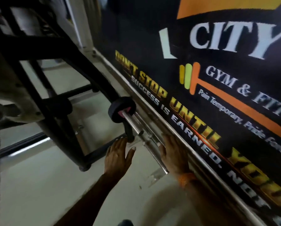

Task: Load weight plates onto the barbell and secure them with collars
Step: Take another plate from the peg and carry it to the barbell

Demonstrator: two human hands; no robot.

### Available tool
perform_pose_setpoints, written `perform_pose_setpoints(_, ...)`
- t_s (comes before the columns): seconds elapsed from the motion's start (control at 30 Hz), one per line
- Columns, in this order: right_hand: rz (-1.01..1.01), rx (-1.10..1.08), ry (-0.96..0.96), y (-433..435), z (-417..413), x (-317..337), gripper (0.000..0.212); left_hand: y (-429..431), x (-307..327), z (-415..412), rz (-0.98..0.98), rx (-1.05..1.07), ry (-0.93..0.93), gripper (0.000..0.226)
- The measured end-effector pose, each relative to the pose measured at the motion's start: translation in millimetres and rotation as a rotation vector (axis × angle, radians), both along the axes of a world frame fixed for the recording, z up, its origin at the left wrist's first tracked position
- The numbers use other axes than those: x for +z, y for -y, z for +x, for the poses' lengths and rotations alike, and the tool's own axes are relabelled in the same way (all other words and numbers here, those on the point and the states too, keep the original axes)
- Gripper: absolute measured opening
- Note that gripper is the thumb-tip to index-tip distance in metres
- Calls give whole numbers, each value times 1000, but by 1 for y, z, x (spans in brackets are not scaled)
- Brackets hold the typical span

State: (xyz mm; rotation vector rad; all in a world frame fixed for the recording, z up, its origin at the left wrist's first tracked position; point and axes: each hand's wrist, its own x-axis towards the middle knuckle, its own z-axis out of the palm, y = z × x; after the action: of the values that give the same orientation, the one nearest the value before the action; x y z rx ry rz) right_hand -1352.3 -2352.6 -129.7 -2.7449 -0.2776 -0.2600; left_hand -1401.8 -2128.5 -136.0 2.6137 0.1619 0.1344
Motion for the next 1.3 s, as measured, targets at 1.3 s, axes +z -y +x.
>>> perform_pose_setpoints(1.3,370,363,-131,-152,423,-252,67,-70,-228,345,-355,940,133,64)
